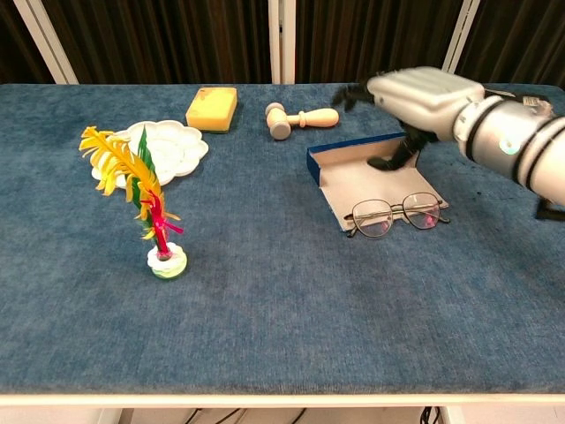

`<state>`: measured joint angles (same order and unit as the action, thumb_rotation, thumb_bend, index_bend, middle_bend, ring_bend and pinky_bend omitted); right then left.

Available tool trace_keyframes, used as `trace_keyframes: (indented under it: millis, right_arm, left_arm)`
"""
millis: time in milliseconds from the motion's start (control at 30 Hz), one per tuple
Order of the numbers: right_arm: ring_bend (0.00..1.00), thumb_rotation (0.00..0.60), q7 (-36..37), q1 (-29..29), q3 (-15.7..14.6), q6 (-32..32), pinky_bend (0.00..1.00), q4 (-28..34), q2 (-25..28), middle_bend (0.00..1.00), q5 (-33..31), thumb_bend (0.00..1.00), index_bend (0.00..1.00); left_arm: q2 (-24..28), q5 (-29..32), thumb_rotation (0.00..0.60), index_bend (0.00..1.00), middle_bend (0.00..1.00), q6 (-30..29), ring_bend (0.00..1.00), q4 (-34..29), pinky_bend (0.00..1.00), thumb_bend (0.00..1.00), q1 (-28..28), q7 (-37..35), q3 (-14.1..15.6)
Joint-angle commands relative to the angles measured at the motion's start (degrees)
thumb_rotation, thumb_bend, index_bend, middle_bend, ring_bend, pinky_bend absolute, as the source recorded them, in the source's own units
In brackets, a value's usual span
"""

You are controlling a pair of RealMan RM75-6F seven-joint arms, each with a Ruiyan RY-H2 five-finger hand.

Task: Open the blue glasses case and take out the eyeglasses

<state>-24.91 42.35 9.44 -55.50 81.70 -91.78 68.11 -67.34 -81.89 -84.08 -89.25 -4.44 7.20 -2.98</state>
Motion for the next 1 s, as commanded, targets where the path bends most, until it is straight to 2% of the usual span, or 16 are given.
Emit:
trace_keyframes:
  millis: [33,267,733,1000]
  right_arm:
    - [0.00,0.600,2.2,-1.7,-2.7,0.3,0.00,0.4,1.0,0.21,2.0,0.32,0.34]
    - [0.00,0.600,5.2,-2.5,-4.3,0.8,0.00,-2.0,-0.2,0.21,3.7,0.35,0.42]
    - [0.00,0.600,5.1,-3.3,-5.0,1.4,0.00,-3.7,-0.7,0.22,3.6,0.38,0.46]
    - [0.00,0.600,5.5,-3.2,-4.4,1.8,0.00,-4.3,-1.1,0.25,3.4,0.43,0.58]
  left_arm:
    - [0.0,-0.1,0.600,0.34,0.29,0.0,0.20,0.0,0.06,0.06,0.0,0.0,0.0]
    - [0.1,-0.3,0.600,0.34,0.29,-0.4,0.20,-0.3,0.06,0.06,0.1,0.1,0.0]
    - [0.1,-0.5,0.600,0.34,0.29,-0.1,0.19,0.0,0.06,0.07,0.0,-0.9,0.2]
    - [0.2,-0.5,0.600,0.34,0.29,-0.2,0.20,0.0,0.06,0.06,0.1,-1.3,0.2]
